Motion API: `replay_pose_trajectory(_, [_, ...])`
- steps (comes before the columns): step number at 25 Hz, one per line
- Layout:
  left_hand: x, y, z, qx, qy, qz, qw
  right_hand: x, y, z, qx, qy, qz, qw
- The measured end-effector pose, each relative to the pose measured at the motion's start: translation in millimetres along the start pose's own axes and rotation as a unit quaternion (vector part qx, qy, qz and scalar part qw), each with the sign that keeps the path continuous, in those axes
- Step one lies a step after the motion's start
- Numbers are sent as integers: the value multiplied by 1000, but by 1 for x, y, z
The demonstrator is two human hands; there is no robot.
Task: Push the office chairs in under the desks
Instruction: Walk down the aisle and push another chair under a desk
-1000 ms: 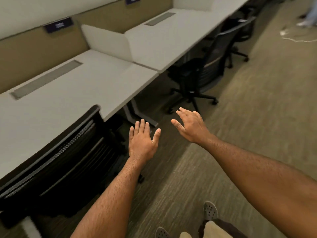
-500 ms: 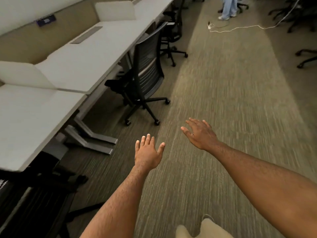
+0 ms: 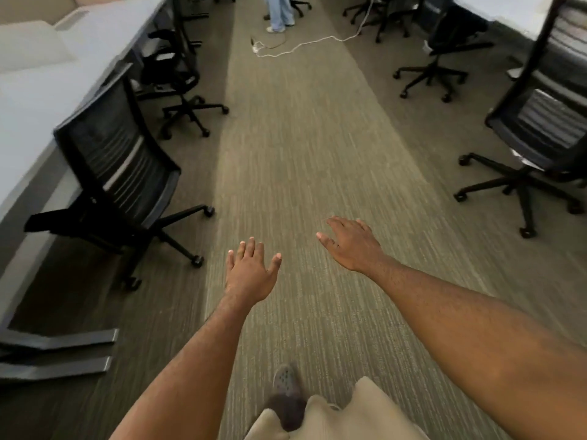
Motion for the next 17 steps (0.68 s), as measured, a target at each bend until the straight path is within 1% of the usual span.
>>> replay_pose_trajectory(4, [26, 7, -58, -6, -36, -11, 999, 29, 13, -37, 10, -29, -8, 1000])
replay_pose_trajectory(8, [34, 18, -139, -6, -59, -16, 998, 44, 29, -103, 15, -45, -3, 999])
replay_pose_trajectory(11, [26, 37, -201, -6, -57, -14, 998, 43, 44, -164, -9, -57, 9, 998])
replay_pose_trajectory(14, [8, 62, -250, 11, -50, -16, 999, 27, 56, -231, -10, -37, 39, 999])
replay_pose_trajectory(17, [-28, 93, -291, 40, -8, 1, 999, -10, 61, -303, -16, 18, 65, 998])
Point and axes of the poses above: each hand's wrist, its own z-axis away from the middle knuckle, its own y-axis out of the back of the hand, x = y × z, the point moved 5 cm from there along -z, towards the middle knuckle
